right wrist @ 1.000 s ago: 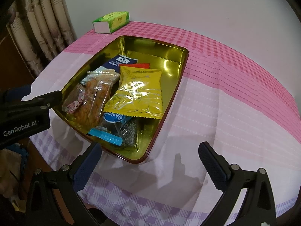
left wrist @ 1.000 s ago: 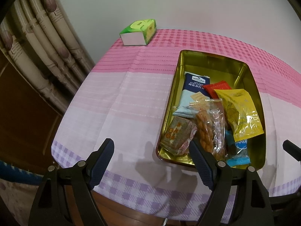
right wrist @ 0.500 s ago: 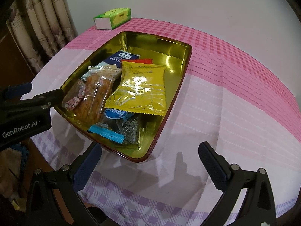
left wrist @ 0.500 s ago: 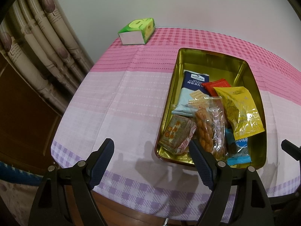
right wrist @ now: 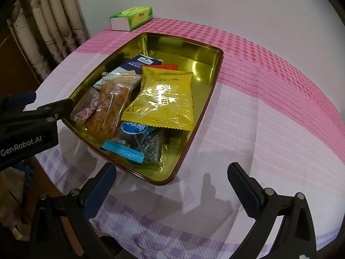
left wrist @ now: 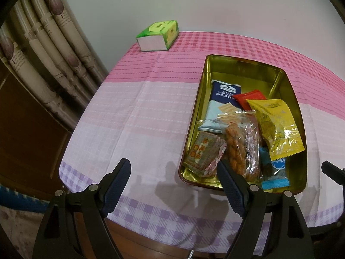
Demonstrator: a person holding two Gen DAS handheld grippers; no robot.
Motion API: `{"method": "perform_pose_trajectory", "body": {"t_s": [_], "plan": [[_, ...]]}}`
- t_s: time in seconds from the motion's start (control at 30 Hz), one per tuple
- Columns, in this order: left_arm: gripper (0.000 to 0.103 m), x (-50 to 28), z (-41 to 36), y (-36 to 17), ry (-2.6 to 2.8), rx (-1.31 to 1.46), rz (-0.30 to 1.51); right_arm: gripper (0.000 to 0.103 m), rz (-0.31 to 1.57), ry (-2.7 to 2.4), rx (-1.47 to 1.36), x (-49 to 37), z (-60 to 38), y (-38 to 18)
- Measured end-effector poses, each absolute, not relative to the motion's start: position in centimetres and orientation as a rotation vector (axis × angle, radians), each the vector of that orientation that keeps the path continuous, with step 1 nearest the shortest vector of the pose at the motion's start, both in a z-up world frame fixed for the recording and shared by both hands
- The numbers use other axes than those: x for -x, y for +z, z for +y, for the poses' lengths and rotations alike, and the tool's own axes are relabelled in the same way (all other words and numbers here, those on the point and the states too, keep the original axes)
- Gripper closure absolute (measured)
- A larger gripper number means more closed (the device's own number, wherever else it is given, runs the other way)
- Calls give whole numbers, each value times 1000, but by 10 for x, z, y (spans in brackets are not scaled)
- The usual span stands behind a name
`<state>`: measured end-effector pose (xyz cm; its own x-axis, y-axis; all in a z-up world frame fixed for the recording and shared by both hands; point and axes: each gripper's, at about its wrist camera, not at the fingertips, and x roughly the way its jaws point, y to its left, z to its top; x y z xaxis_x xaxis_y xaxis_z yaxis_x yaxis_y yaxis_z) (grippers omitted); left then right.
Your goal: Organize snacks
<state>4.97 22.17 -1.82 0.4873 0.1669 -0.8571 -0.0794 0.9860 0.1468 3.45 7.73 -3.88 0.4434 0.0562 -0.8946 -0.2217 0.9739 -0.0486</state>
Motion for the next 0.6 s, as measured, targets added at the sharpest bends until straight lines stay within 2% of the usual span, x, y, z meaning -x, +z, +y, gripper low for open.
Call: {"method": "perform_pose_trajectory", "body": {"t_s": [0.6], "plan": [[21,-50,223,-20,150,-97,1056,1,1105,177,176,-32,79,-42]]}}
